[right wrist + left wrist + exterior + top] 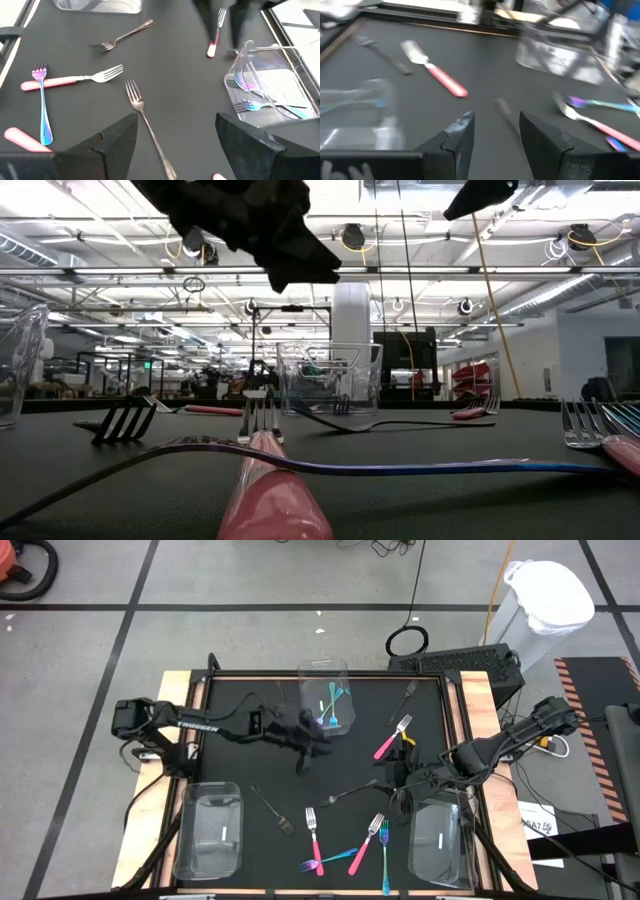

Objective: Sort silverware by color (type)
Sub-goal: Put the blue fork into the top transparent bin

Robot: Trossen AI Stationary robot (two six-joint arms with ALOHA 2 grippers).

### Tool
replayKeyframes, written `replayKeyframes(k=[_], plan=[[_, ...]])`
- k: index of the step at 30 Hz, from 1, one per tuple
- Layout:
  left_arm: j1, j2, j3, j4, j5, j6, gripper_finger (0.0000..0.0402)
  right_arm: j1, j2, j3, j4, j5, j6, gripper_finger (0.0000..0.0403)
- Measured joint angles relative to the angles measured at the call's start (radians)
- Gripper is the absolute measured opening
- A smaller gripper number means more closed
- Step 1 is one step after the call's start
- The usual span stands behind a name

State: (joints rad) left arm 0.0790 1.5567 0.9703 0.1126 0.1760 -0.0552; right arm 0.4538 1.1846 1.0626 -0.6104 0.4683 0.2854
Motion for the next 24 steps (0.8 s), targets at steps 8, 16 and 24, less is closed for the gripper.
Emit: replayKeyframes(k=[8,16,24], plan=[[-0.109,0.000,0.000,-0.022,0.000,-0.091,0.0157,0.000,0.026,0.000,0.067,0.002,-0.038,0.0265],[-0.235,0.000,0.004,-0.013,0.000,-0.094,0.0157,0.000,0.026,0.000,0.094,0.003,-0.105,0.0265],[-0.370,0.000,0.004,-0.015,-0.156,-0.116,0.0157,0.000,0.026,0.000,0.204,0.003,-0.299,0.0265]])
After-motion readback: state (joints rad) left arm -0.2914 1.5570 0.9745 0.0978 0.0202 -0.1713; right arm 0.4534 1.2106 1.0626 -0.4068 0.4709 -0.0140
